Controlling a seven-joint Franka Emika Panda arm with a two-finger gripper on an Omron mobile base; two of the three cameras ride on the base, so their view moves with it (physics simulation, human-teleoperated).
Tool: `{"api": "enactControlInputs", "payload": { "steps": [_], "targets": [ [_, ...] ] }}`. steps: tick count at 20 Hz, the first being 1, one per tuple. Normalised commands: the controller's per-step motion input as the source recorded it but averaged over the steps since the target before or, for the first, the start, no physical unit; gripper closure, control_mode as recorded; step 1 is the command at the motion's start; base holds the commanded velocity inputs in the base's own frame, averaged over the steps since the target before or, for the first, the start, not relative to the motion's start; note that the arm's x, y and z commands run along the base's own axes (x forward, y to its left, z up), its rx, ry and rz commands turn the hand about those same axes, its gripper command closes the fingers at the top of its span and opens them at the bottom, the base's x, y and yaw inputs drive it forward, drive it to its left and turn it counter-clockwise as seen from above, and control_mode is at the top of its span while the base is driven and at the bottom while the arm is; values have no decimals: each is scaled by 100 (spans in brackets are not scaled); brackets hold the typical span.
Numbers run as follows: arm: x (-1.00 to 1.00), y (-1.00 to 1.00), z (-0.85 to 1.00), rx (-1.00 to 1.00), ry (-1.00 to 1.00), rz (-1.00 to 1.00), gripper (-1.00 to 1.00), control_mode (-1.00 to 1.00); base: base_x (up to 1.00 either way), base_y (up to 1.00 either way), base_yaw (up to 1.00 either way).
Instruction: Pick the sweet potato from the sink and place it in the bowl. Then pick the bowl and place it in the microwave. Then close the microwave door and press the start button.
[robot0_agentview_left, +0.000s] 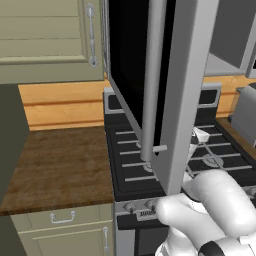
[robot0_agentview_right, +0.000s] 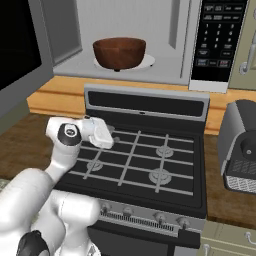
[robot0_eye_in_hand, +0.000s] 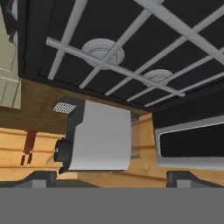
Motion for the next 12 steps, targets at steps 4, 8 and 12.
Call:
{"api": "enactControlInputs", "payload": {
  "steps": [4, 8, 12],
  "targets": [
    [23, 33, 0, -36, -2, -18, -100, -100, 0, 0, 0],
    [-23, 56, 2, -22, -11, -14, -100, -100, 0, 0, 0],
    [-67, 67, 17, -20, -23, -11, -100, -100, 0, 0, 0]
  ]
}}
